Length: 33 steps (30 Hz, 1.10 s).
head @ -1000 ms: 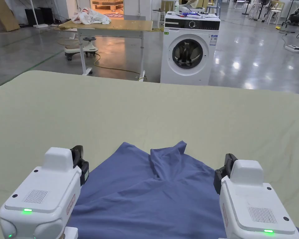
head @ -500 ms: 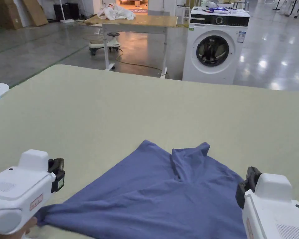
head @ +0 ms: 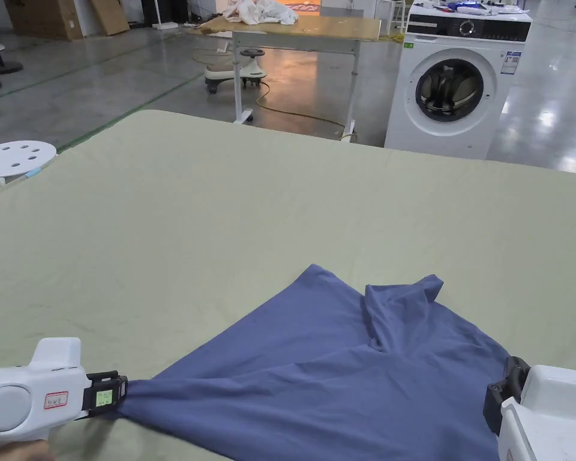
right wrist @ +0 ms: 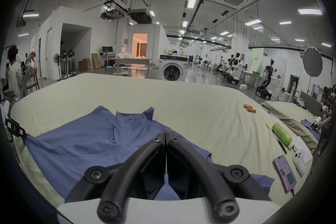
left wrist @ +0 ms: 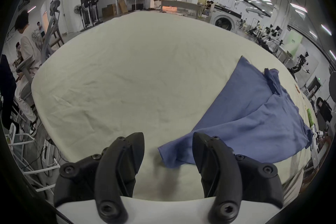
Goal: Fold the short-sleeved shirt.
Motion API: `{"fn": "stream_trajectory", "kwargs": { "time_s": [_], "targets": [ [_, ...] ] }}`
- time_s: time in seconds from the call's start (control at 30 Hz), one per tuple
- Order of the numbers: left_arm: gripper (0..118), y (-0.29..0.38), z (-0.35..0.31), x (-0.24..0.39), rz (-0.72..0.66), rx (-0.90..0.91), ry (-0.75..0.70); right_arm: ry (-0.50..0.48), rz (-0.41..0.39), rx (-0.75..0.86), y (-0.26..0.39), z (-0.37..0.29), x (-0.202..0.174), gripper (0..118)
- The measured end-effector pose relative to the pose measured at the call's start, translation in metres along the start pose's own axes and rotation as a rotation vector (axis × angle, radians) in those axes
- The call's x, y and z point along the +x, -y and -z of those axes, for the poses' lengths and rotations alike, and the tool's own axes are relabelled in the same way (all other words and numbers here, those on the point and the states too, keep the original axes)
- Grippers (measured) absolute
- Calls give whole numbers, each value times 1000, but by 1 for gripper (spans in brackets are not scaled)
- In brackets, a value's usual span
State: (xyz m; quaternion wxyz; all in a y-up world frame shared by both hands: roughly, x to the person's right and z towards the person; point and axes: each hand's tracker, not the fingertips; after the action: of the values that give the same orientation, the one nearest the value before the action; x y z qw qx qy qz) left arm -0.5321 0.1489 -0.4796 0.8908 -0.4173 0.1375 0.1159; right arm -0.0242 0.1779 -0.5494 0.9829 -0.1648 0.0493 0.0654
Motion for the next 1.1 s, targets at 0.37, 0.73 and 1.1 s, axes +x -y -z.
{"fn": "stream_trajectory", "kwargs": {
  "time_s": [0.37, 0.73, 1.1],
  "targets": [
    [18, 6, 39, 18, 92, -11, -74, -7, -12, -59, 12, 15, -3, 0],
    [1, 8, 21, 20, 117, 5, -32, -92, -29, -250, -30, 127, 32, 47],
    [1, 14, 9, 6, 72, 58, 3, -240, -130, -596, -28, 276, 44, 69]
  ]
}}
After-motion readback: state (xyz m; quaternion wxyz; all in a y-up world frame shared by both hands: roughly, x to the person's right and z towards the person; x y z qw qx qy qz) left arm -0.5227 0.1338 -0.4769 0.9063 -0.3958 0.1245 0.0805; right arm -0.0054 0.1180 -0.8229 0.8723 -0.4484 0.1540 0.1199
